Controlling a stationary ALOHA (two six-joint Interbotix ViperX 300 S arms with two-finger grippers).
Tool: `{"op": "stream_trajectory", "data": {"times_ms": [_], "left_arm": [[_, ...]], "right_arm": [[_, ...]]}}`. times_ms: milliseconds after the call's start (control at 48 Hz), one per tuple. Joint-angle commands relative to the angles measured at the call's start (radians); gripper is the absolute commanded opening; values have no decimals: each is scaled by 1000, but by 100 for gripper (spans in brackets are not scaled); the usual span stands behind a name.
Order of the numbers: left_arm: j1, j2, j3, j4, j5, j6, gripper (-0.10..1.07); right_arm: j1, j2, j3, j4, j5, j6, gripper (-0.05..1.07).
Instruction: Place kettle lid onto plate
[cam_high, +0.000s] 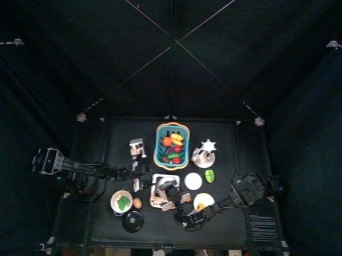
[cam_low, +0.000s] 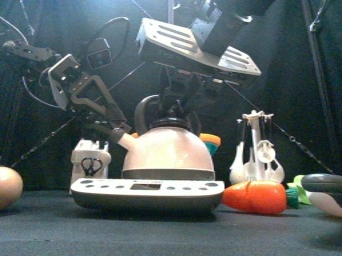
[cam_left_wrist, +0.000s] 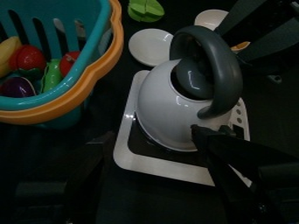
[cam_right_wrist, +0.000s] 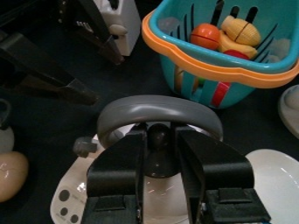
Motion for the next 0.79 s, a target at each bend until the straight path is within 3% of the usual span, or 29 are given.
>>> {"op": "stream_trajectory", "data": {"times_ms": [0, 354, 771], "left_arm": [[2, -9, -11, -3, -3, 0, 102], [2, -9, -11, -5, -3, 0, 102], [2, -38, -5, -5, -3, 0, 102]], "right_arm": [[5, -63, -14, 14, -21, -2, 53], [29, -115, 5, 32, -46, -5, 53], [135, -198, 89, 74, -18, 2, 53]]}}
